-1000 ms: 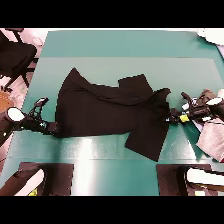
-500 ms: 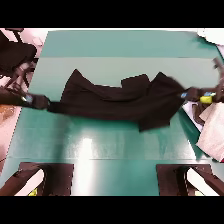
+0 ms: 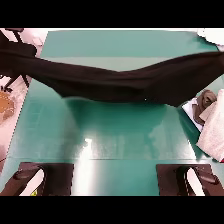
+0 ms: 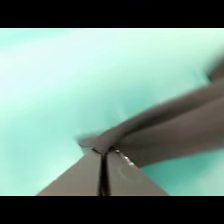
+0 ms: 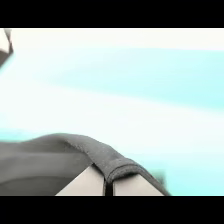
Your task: Fold the shirts.
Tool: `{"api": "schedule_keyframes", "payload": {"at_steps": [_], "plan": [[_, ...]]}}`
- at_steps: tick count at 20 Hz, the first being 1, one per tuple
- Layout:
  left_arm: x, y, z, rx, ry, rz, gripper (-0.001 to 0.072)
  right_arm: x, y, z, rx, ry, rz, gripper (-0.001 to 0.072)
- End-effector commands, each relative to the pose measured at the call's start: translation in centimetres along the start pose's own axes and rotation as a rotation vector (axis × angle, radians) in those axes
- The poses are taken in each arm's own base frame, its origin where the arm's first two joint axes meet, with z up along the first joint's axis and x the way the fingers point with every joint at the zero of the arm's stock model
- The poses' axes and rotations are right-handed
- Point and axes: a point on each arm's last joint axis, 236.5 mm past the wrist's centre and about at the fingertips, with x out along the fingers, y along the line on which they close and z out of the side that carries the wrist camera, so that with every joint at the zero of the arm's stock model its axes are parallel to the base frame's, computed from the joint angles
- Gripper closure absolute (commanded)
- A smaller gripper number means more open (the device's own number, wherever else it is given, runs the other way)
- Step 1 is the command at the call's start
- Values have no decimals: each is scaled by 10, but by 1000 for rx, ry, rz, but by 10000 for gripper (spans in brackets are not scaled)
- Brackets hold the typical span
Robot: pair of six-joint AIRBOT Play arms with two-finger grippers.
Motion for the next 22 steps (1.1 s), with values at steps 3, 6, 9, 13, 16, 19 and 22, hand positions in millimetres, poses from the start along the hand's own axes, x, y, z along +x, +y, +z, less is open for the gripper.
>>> {"api": "schedule_keyframes", "payload": {"at_steps": [3, 6, 9, 13, 16, 19, 22], "plan": [[-123, 16, 52, 114, -330, 289, 684, -76, 36, 71, -126, -354, -83, 691], [-148, 11, 64, 172, -408, 323, 683, -117, 45, 97, -195, -514, -161, 691], [-150, 9, 65, 180, -414, 323, 683, -148, 54, 109, -261, -610, -214, 690], [-151, 9, 72, 182, -447, 325, 683, -166, 62, 117, -280, -677, -229, 691], [-122, 11, 57, 196, -360, 287, 684, -144, 54, 108, -254, -602, -203, 690], [-99, 17, 43, 194, -300, 273, 683, -139, 55, 116, -247, -599, -182, 690], [-76, 15, 29, 171, -253, 228, 683, -111, 48, 101, -232, -476, -148, 690]]}}
